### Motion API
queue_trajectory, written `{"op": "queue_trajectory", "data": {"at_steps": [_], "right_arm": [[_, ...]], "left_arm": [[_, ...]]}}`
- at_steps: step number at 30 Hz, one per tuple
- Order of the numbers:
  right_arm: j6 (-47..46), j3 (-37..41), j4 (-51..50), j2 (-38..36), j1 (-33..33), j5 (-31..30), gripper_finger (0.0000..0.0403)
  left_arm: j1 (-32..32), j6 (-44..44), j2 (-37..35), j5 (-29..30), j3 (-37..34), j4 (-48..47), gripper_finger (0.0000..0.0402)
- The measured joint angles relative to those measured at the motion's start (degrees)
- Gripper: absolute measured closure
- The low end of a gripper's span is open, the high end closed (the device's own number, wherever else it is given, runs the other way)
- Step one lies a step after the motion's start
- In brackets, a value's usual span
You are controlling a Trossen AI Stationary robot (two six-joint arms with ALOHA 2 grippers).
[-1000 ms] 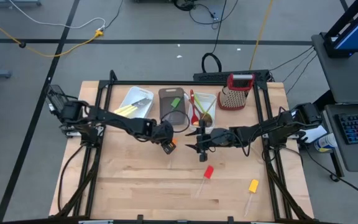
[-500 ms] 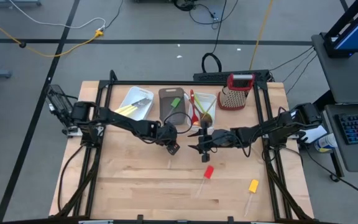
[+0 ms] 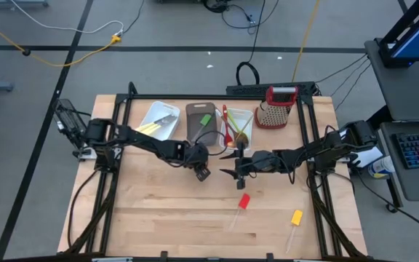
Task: Pick & Place Kitchen Items
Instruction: Put the orange spatula into the black bin
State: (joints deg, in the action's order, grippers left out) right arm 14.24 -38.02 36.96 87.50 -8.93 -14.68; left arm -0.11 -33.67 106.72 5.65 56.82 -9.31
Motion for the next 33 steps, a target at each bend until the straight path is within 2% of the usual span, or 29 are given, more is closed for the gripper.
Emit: {"op": "queue_trajectory", "data": {"at_steps": [6,10,21,29,33], "right_arm": [[-0.02,0.0,0.14,0.0,0.35,0.0,0.0211],[-0.02,0.0,0.15,0.0,0.88,-0.01,0.0211],[-0.04,0.0,1.87,0.0,1.49,-0.02,0.0211],[-0.04,0.0,2.09,0.0,1.49,-0.02,0.0211],[-0.04,0.0,2.16,0.0,1.49,-0.02,0.0211]], "left_arm": [[-0.09,4.89,0.26,-4.69,-0.14,3.0,0.037],[0.03,6.42,0.22,-5.16,-0.09,2.38,0.0396],[0.29,9.68,-3.73,-5.59,-0.15,1.05,0.04],[0.27,12.34,-5.67,-3.4,-0.15,0.05,0.04],[0.1,13.03,-7.99,-0.03,-0.13,-0.46,0.04]]}}
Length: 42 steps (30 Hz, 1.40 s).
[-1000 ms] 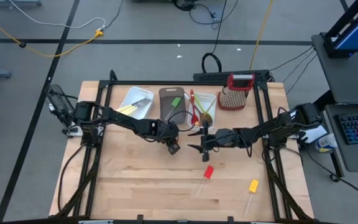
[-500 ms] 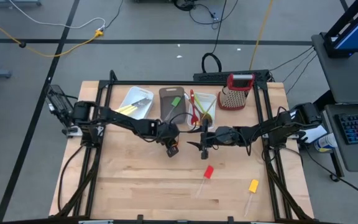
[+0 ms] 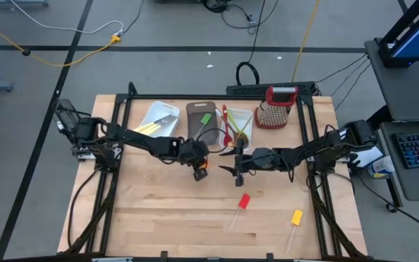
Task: Pick & Place Kitchen Items
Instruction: Put the orange spatula into the black bin
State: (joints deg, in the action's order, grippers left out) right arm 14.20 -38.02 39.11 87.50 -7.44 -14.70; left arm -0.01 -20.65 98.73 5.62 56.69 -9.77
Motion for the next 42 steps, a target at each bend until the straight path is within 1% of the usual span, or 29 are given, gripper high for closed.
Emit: {"op": "queue_trajectory", "data": {"at_steps": [5,8,10,13,16,18,20,27,30,36,42], "right_arm": [[-0.04,0.0,0.27,0.0,0.0,0.0,0.0211],[-0.9,0.0,0.58,0.0,0.0,0.0,0.0211],[-2.19,0.0,0.57,0.0,0.0,0.0,0.0211],[-3.2,0.0,0.57,0.0,0.0,0.0,0.0211],[-3.23,0.0,0.57,0.0,0.0,0.0,0.0211],[-3.23,0.0,0.59,0.0,0.0,0.0,0.0211],[-3.25,0.0,0.72,0.0,0.0,0.0,0.0211],[-4.76,0.0,1.28,0.0,0.0,-0.09,0.0211],[-4.76,0.0,1.31,0.0,0.02,-0.11,0.0211],[-4.76,0.0,1.34,0.0,0.02,-0.13,0.0211],[-4.76,0.0,1.38,0.0,0.02,-0.17,0.0211]], "left_arm": [[-1.34,1.94,-5.52,6.62,0.0,0.27,0.04],[-3.1,2.97,-8.78,10.7,0.04,0.1,0.0401],[-4.52,2.99,-10.53,12.69,0.06,1.69,0.04],[-7.13,4.74,-12.53,12.66,0.07,3.6,0.0401],[-9.59,5.49,-12.66,12.42,0.09,8.41,0.0401],[-11.35,5.83,-12.54,10.81,0.07,12.08,0.0401],[-12.96,6.09,-11.76,9.42,0.1,15.74,0.0401],[-18.17,6.42,-7.5,9.35,0.11,25.36,0.0401],[-19.7,5.78,-4.36,9.32,0.11,28.8,0.0401],[-21.94,0.69,0.96,9.72,0.07,29.43,0.04],[-22.47,-2.25,4.78,9.91,0.09,29.54,0.0398]]}}
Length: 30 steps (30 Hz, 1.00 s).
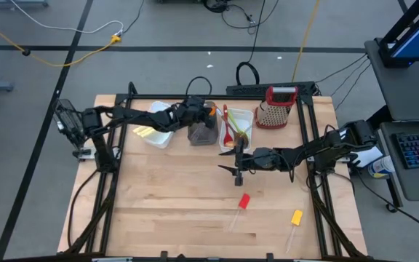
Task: Pick & Place Kitchen Items
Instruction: Put the orange spatula into the black bin, then put the red spatula into the black bin
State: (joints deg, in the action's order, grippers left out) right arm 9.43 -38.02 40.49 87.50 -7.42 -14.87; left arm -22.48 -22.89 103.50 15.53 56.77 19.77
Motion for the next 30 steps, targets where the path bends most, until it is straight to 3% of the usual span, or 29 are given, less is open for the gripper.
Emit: {"op": "queue_trajectory", "data": {"at_steps": [16,23,30], "right_arm": [[0.0,0.0,0.0,0.0,0.0,-0.02,0.0211],[0.0,0.0,-0.64,-0.02,-0.08,0.22,0.0211],[-4.8,0.0,-3.51,-0.02,-0.22,13.58,0.0203]], "left_arm": [[-0.76,-2.28,1.93,4.02,0.0,-5.62,0.0393],[-0.76,-2.86,1.93,4.02,0.0,-6.67,0.0352],[-0.74,-1.87,1.93,4.02,0.0,-6.68,0.0302]]}}
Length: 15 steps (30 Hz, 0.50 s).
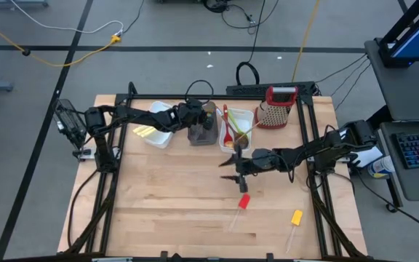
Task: Pick & Place Kitchen Items
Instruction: Put the red spatula into the black bin
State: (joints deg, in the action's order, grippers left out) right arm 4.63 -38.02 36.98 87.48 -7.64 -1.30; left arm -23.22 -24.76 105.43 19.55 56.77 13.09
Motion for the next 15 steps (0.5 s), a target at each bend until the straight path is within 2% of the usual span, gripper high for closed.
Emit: {"op": "queue_trajectory", "data": {"at_steps": [6,10,15], "right_arm": [[-2.01,-0.02,-4.4,0.0,-0.82,8.23,0.0172],[-2.46,-0.02,-11.22,0.0,-1.74,17.08,0.0164],[-1.66,0.49,-16.54,0.0,-3.88,19.5,0.0167]], "left_arm": [[0.1,1.13,0.0,-0.13,0.0,0.03,0.0285],[0.09,1.22,0.0,-0.13,0.0,0.04,0.0284],[0.1,2.44,0.0,-0.13,0.0,0.04,0.0284]]}}
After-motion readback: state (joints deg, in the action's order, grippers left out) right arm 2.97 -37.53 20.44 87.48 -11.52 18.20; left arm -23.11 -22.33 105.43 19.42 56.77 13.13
